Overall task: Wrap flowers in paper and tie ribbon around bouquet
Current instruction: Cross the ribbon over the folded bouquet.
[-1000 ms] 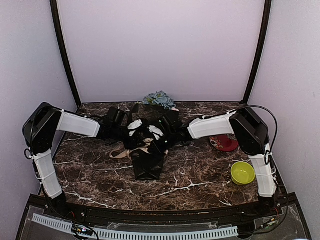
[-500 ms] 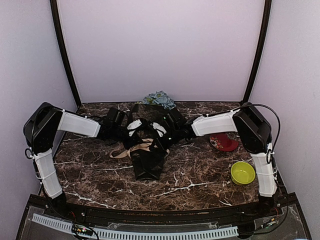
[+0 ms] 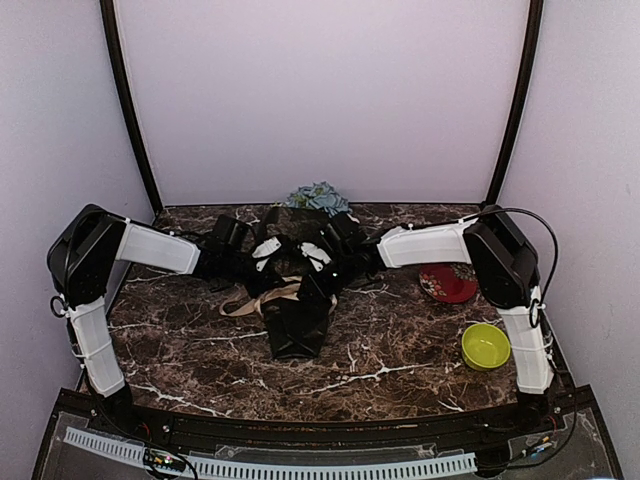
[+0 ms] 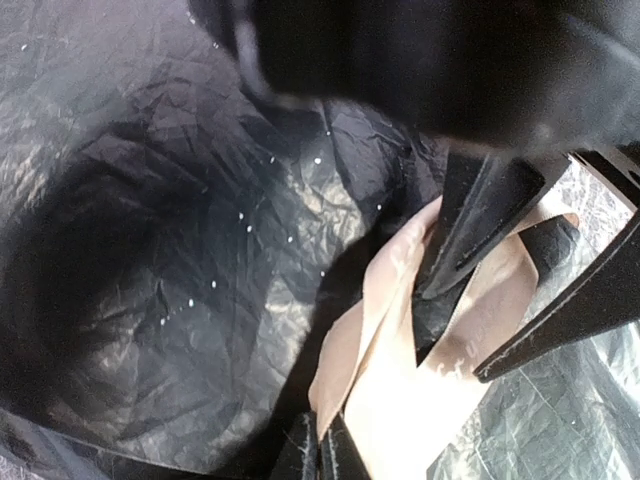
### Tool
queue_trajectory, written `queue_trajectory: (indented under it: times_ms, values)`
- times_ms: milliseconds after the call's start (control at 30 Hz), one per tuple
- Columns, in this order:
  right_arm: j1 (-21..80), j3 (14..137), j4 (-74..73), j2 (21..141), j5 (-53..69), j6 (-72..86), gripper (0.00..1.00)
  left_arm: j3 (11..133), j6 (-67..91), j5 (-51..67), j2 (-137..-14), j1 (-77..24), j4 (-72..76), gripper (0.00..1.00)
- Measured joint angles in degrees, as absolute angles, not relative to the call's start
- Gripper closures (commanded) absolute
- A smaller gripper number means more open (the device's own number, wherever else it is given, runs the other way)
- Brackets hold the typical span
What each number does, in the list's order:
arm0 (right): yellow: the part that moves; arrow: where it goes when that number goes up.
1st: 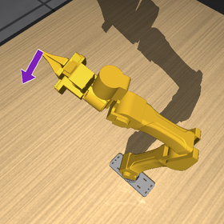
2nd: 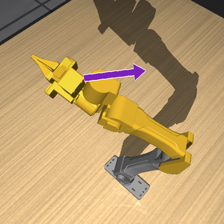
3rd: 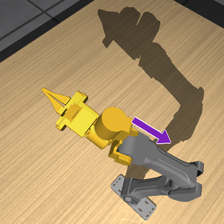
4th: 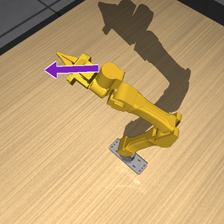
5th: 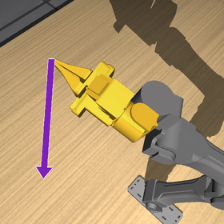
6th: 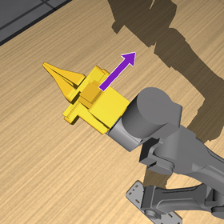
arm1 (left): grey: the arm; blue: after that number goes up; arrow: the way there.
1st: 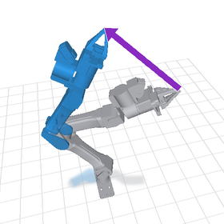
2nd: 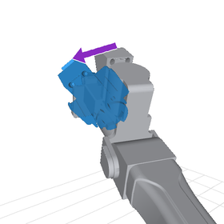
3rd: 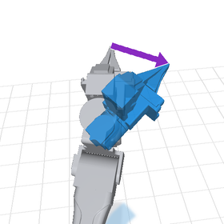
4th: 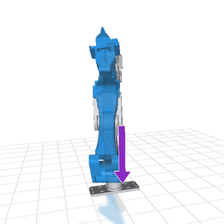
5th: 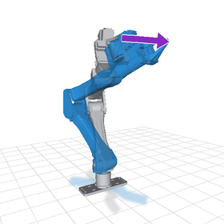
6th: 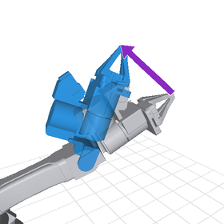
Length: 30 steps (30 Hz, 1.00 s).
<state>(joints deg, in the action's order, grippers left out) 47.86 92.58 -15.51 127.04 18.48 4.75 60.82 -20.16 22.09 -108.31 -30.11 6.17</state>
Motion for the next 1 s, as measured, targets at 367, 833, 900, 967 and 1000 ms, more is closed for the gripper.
queue_trajectory:
  times_ms: [367, 833, 900, 967, 1000]
  values:
    - [48.5, 93.1, -16.4, 127.6, 16.0, 2.8, 0.61, 61.1, -17.7, 22.8, -108.8, -29.6, 5.6, 0.93]
    - [52.2, 91.9, -14.1, 127.7, 14.8, -3.0, 0.63, 61.5, -7.1, 28.1, -108.6, -27.0, 6.7, 0.47]
    - [52.2, 91.8, -13.7, 127.7, 14.8, -3.0, 0.64, 61.1, -5.5, 28.3, -108.0, -26.6, 6.4, 0.45]
    - [52.2, 91.8, -13.7, 127.7, 14.8, -3.0, 0.67, 60.2, -4.0, 28.5, -106.7, -26.0, 6.3, 0.44]
    - [52.2, 91.8, -13.7, 127.7, 14.7, -3.0, 0.70, 59.6, -3.0, 28.5, -105.8, -25.7, 6.3, 0.43]
